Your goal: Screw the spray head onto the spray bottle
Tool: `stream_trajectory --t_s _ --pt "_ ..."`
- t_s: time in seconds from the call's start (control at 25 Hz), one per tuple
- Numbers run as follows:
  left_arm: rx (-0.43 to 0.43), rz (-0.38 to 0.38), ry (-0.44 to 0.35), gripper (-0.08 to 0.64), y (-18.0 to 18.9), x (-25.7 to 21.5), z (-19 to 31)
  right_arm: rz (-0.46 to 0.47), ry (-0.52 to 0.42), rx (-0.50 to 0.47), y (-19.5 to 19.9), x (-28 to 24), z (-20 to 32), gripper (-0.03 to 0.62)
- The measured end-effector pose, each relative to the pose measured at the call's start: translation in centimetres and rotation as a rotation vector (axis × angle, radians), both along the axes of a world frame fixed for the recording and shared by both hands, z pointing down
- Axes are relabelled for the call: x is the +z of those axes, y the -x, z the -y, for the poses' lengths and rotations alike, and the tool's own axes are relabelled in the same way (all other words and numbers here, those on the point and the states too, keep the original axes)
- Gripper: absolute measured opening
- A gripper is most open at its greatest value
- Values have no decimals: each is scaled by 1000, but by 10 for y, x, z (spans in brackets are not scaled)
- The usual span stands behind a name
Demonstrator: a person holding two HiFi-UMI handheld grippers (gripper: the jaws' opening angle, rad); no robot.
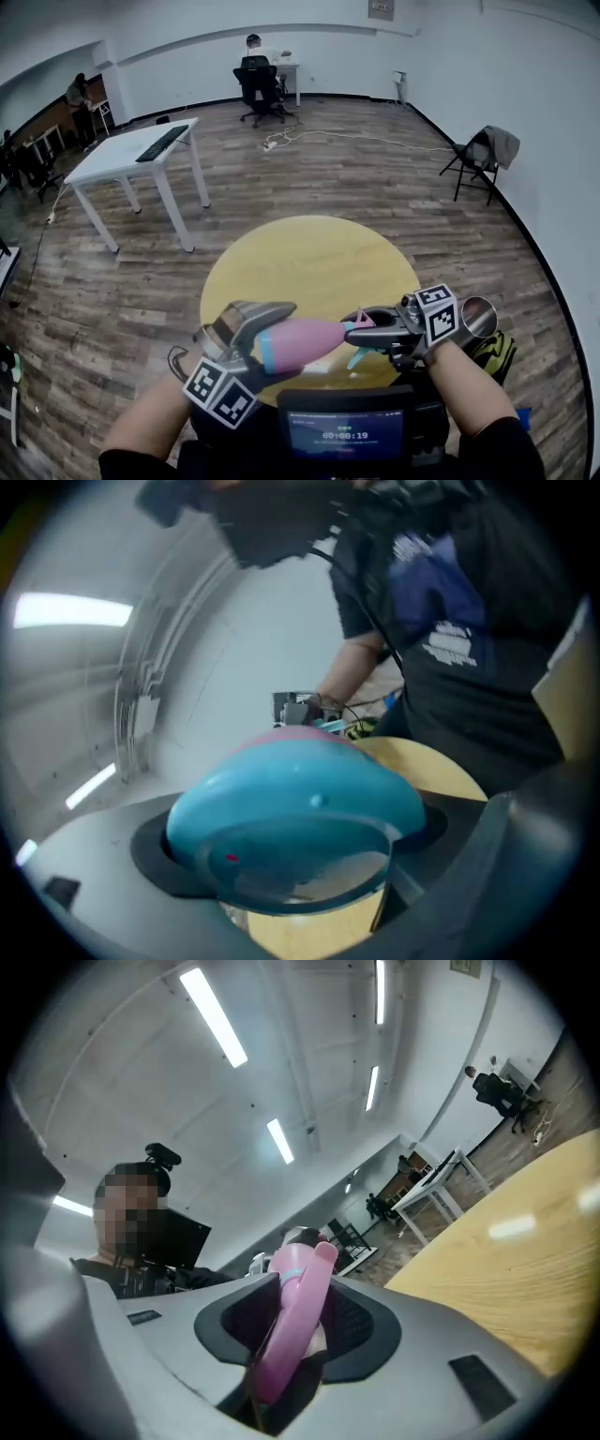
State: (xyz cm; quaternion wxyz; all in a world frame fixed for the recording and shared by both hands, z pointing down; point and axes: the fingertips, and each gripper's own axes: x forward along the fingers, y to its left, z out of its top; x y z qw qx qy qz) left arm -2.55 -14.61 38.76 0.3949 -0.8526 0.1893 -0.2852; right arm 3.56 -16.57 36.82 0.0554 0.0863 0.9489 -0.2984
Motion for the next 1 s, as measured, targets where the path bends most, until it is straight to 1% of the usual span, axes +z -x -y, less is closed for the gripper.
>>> stream_trajectory --t_s 0.04,0.08,0.16,0.2,0.24,0.32,0.36,0.4,0.48,0.52,0.56,0.6,0.64,0.68,0.72,0.76,0.8,0.84,0.88,0.92,0.96,1.0 --pt "1 21 -11 552 -1 5 -2 -15 -14 5 1 1 -1 152" --pt "3 14 35 550 -1 8 -2 -29 -34 21 0 2 -2 152" --pt "24 -39 182 546 -1 8 -2 -48 -113 62 1 -1 -3 152" --pt "50 -87 272 545 -2 5 -2 -50 -177 81 1 -6 -4 152" --pt "87 -152 380 545 -3 1 -5 -48 -254 99 1 -12 -6 152" --pt "158 -293 641 545 -7 -9 -12 -48 -445 129 2 -27 -15 152" --pt "186 -362 798 544 -8 -14 -16 -51 -565 139 2 -34 -23 152" --pt "213 -432 982 545 -8 -19 -20 -57 -698 144 4 -39 -33 152" --pt "256 -582 1383 543 -8 -27 -21 -92 -968 147 6 -39 -51 152" --pt "263 -643 1533 541 -8 -29 -19 -128 -1065 148 6 -34 -57 152" --pt "266 -685 1602 540 -7 -30 -16 -167 -1114 146 6 -27 -60 152" --pt "268 -714 1605 540 -6 -31 -15 -192 -1109 141 4 -21 -59 152" --pt "269 -741 1577 541 -5 -33 -12 -196 -1057 140 2 -18 -56 152" --pt "268 -774 1540 543 -4 -38 -9 -174 -971 145 1 -20 -50 152" --pt "265 -803 1485 543 -3 -45 -5 -134 -872 155 -1 -25 -44 150" --pt "257 -817 1397 548 -1 -52 -1 -89 -771 160 -1 -29 -36 150" --pt "240 -806 1268 548 1 -59 3 -50 -667 156 -2 -30 -28 150" --pt "215 -771 1109 548 4 -65 6 -23 -552 143 -2 -26 -19 150" --pt "189 -713 943 549 8 -68 6 -9 -429 124 -2 -18 -12 150" --pt "169 -637 790 549 9 -68 4 -1 -312 102 -1 -9 -6 150" --pt "160 -550 662 552 10 -66 1 4 -217 83 0 -1 -3 150" --pt "158 -461 560 552 9 -61 -3 6 -153 69 2 5 -1 150"
